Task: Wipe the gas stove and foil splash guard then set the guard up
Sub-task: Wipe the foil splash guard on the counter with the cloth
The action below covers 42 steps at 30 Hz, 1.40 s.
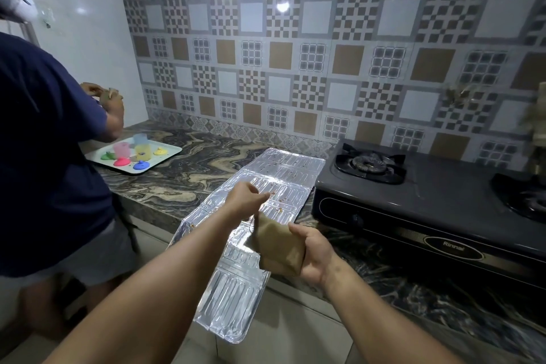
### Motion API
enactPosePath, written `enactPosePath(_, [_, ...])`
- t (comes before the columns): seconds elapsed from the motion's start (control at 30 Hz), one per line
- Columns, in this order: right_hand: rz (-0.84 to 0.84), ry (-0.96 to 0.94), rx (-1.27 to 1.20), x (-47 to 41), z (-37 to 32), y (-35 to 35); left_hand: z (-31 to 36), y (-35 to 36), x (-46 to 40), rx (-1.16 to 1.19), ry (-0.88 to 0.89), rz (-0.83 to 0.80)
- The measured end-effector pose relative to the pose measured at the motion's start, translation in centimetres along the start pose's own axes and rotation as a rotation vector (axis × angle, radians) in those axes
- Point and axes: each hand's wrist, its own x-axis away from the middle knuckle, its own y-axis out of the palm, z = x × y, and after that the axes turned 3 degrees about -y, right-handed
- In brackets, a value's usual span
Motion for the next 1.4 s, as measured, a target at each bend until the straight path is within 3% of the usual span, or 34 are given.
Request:
enactPosePath(0.2, [0.287,-0.106,0.026,-1.3,-1.4,-1.6,-3.9,-1.7,0.3,-0.156,-0.073,-0.035])
enactPosePath(0.43, [0.238,-0.178,-0.028,-3.5,-4.7,-1.8,-6.8,-2.3,-0.6,-0.216,-0.127,-0.051])
enactPosePath(0.6, [0.339,-0.217,0.125,-7.3,-7.4,-0.8,-7.6,-1.9,-3.0,-0.297,-0.132,-0.011])
enactPosePath(0.83, [0.351,-0.253,0.273,-15.4,-12.9,0.1,-7.9,-1.0,-7.9,-0.475,-0.19,0.064])
enactPosePath(1.13, [0.393,-0.169,0.552,-25.6,-21.1,-1.1,-7.1,0.9,-16.8,-0.651,-0.236,0.041])
enactPosePath(1.4, [0.391,-0.146,0.794,-30.6,-26.1,-1.8,-6.6,3.5,-22.8,-0.651,-0.201,0.006])
